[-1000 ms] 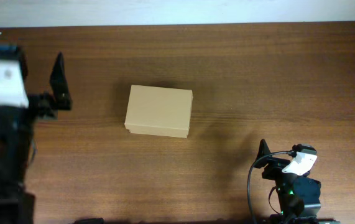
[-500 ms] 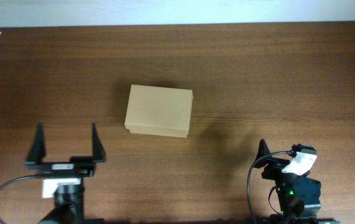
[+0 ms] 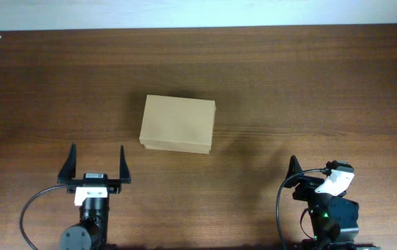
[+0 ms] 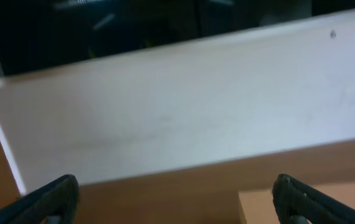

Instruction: Pack container

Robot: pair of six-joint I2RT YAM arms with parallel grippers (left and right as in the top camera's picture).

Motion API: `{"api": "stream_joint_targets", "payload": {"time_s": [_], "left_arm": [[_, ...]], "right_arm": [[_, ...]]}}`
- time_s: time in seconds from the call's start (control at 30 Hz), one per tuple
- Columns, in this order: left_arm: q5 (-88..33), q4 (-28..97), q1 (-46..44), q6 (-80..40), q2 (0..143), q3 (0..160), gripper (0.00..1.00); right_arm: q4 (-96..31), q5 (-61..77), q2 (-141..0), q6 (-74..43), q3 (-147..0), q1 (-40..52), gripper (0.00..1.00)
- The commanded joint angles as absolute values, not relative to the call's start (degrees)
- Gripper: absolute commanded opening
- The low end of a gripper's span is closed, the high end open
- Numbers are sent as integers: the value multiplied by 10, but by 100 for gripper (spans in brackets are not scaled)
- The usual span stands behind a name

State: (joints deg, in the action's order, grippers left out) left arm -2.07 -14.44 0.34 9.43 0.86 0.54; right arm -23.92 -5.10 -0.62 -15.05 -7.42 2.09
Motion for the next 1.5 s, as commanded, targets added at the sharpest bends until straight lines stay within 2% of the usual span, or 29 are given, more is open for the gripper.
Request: {"api": "stream_joint_targets", "payload": {"time_s": [0.0, 0.2, 1.47], "left_arm": [[-19, -92, 4, 100, 3, 5, 100], [-14, 45, 7, 100, 4, 5, 99], [-12, 46, 7, 100, 6, 5, 100]], "right_arm": [[-237, -51, -1, -155, -70, 22, 99], [-237, -52, -1, -155, -70, 22, 99], [-237, -52, -1, -155, -70, 22, 99]]}}
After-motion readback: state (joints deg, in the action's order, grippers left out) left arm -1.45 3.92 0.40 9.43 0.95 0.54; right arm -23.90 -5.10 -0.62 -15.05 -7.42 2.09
